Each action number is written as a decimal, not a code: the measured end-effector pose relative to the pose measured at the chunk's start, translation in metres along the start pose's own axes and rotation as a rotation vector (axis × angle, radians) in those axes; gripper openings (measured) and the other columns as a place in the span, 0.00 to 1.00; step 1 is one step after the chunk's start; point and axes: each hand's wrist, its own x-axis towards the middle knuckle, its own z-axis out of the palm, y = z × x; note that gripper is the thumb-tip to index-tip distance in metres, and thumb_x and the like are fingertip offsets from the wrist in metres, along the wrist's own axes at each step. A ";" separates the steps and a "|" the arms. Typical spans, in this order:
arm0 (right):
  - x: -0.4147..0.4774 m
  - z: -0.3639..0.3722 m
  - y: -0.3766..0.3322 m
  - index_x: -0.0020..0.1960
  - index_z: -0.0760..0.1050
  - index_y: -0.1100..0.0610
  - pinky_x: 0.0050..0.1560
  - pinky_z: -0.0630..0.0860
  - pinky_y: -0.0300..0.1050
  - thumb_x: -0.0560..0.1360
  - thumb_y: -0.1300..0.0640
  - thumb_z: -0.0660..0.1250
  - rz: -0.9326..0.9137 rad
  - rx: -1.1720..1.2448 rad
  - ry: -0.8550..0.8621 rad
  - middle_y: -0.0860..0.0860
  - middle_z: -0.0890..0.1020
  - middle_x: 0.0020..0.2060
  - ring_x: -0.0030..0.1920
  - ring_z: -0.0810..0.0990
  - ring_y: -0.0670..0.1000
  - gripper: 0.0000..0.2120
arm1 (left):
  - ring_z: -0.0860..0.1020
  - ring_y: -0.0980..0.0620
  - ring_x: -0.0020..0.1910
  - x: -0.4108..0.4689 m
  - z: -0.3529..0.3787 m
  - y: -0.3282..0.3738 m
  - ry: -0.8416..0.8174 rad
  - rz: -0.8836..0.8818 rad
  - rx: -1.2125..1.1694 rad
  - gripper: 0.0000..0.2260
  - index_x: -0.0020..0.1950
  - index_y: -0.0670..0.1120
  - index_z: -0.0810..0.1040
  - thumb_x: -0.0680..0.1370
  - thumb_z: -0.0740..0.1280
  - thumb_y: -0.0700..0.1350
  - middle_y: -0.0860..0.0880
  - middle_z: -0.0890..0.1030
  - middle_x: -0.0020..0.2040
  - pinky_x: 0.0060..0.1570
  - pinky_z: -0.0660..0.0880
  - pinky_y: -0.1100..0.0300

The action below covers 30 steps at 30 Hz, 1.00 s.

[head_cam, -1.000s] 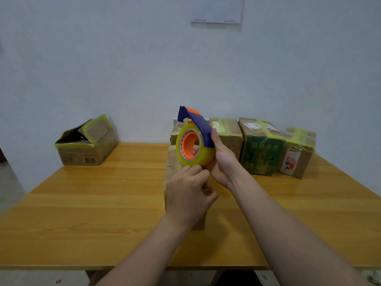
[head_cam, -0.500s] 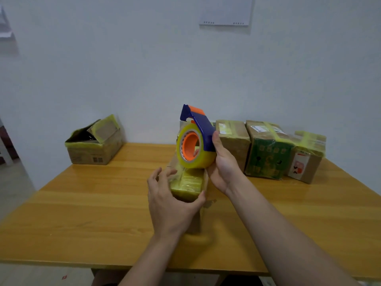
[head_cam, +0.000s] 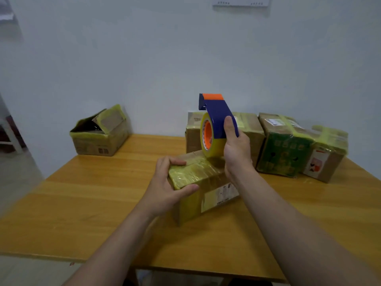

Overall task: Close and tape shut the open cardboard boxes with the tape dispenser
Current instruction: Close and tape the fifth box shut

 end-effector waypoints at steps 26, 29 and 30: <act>-0.026 0.014 0.003 0.59 0.78 0.55 0.42 0.72 0.37 0.80 0.36 0.59 -0.074 -0.140 0.101 0.49 0.84 0.46 0.46 0.81 0.45 0.24 | 0.62 0.52 0.76 0.015 -0.014 0.040 -0.198 -0.115 0.632 0.52 0.83 0.59 0.52 0.66 0.67 0.79 0.54 0.62 0.79 0.73 0.69 0.49; -0.025 0.011 0.003 0.57 0.79 0.53 0.44 0.72 0.40 0.78 0.34 0.60 -0.067 -0.136 0.088 0.48 0.84 0.45 0.45 0.81 0.46 0.24 | 0.61 0.49 0.77 0.018 -0.019 0.041 -0.228 -0.089 0.756 0.47 0.83 0.59 0.55 0.70 0.62 0.78 0.50 0.62 0.79 0.75 0.67 0.49; -0.026 0.010 0.002 0.56 0.80 0.53 0.45 0.73 0.41 0.77 0.33 0.60 -0.067 -0.125 0.088 0.48 0.85 0.45 0.45 0.82 0.46 0.25 | 0.61 0.48 0.76 0.017 -0.020 0.042 -0.244 -0.087 0.775 0.46 0.83 0.59 0.55 0.71 0.61 0.78 0.49 0.62 0.78 0.75 0.66 0.49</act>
